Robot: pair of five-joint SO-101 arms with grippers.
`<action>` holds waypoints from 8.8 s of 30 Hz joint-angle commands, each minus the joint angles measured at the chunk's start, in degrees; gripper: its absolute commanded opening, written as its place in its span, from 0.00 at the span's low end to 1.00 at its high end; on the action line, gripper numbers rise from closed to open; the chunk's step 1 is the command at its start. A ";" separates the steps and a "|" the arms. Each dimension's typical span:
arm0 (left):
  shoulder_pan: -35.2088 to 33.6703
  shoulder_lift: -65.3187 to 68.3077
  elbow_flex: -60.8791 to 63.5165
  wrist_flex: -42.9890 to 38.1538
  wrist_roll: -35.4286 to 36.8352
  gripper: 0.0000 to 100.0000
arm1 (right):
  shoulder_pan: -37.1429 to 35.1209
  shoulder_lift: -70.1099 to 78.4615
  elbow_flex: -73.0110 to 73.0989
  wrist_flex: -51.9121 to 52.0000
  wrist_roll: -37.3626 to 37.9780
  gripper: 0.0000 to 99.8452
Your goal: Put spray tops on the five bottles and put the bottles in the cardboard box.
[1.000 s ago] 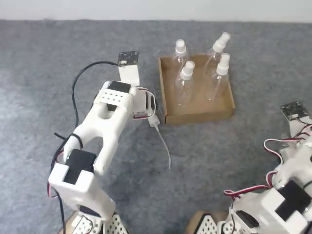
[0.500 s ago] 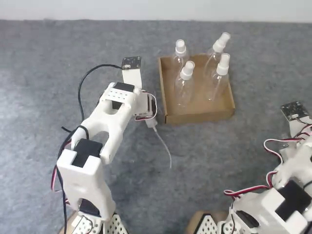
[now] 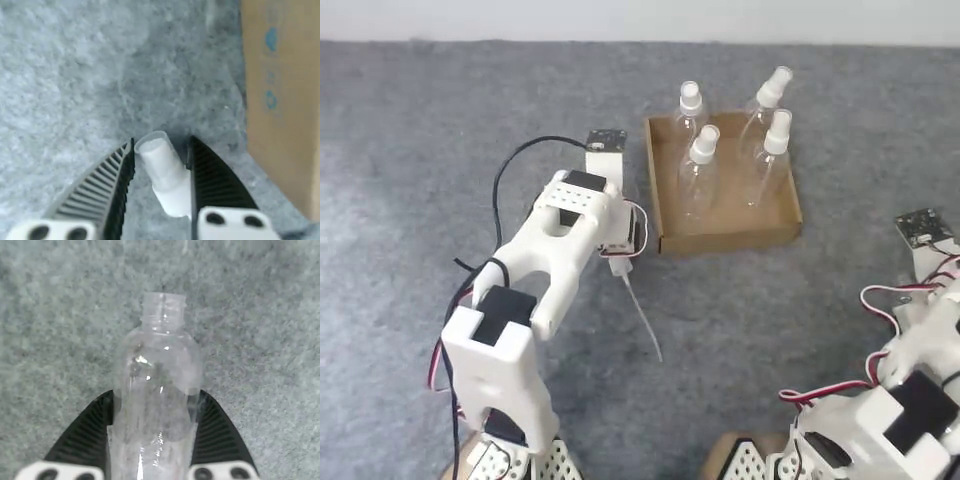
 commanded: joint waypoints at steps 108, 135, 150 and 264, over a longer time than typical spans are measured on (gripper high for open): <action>-20.22 -97.49 32.04 -0.97 -6.24 0.08 | -95.60 -51.74 25.05 -1.63 -45.63 0.01; -3.96 -97.76 28.35 -6.24 2.02 0.04 | -97.63 -63.52 40.00 -16.84 -46.07 0.01; 0.53 -97.67 35.56 -10.02 2.11 0.03 | -93.58 -63.60 40.00 -20.35 -46.68 0.01; 8.35 -101.89 54.37 -16.70 -14.42 0.26 | -76.70 -32.84 -12.48 -8.13 -66.20 0.01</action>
